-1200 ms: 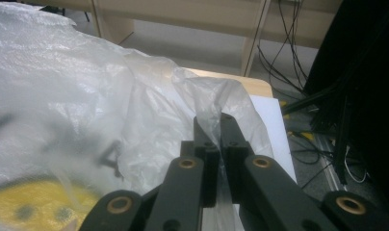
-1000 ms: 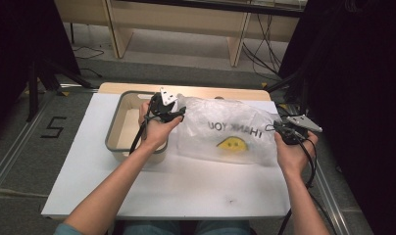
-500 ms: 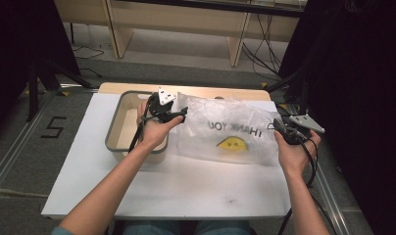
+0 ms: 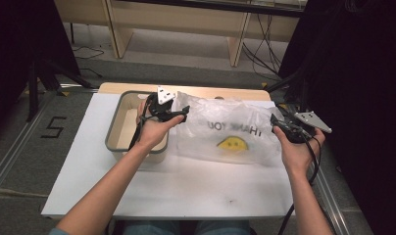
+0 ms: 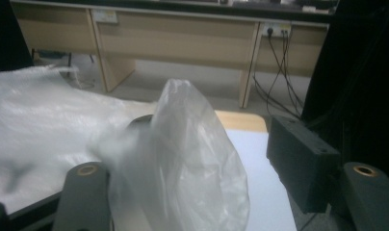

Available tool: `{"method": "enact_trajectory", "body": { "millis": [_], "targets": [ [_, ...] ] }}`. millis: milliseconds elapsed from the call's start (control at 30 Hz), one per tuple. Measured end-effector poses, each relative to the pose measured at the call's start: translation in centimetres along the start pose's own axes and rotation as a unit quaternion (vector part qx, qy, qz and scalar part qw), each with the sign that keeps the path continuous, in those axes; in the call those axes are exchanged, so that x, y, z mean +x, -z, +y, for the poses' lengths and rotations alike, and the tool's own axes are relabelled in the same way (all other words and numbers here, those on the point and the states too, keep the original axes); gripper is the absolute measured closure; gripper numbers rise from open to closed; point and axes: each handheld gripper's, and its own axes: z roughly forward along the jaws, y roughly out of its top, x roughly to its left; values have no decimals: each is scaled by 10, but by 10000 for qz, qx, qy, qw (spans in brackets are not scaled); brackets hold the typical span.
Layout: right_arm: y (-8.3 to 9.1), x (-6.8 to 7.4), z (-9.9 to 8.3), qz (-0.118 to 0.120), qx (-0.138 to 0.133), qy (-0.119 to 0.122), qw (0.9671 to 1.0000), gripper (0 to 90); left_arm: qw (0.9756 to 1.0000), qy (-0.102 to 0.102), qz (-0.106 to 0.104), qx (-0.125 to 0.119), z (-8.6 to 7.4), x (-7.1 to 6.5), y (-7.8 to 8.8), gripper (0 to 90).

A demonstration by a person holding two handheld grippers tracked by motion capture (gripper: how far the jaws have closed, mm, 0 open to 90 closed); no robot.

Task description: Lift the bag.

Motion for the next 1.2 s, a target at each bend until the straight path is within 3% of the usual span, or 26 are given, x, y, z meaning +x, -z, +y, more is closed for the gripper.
{"method": "enact_trajectory", "body": {
  "millis": [167,400,767,1200],
  "targets": [
    [5,6,12,65,-252,67,9996,326,10000,-16,-28,-35,3,-2,2,307],
    [8,11,23,152,-330,157,9992,309,10000,-70,-37,-25,6,-2,4,297],
    [14,8,20,280,-295,126,9991,244,9998,-180,-103,22,5,-5,10,280],
    [20,-2,3,242,-106,79,9996,243,9992,-281,-229,174,1,-7,19,257]
  ]
}}
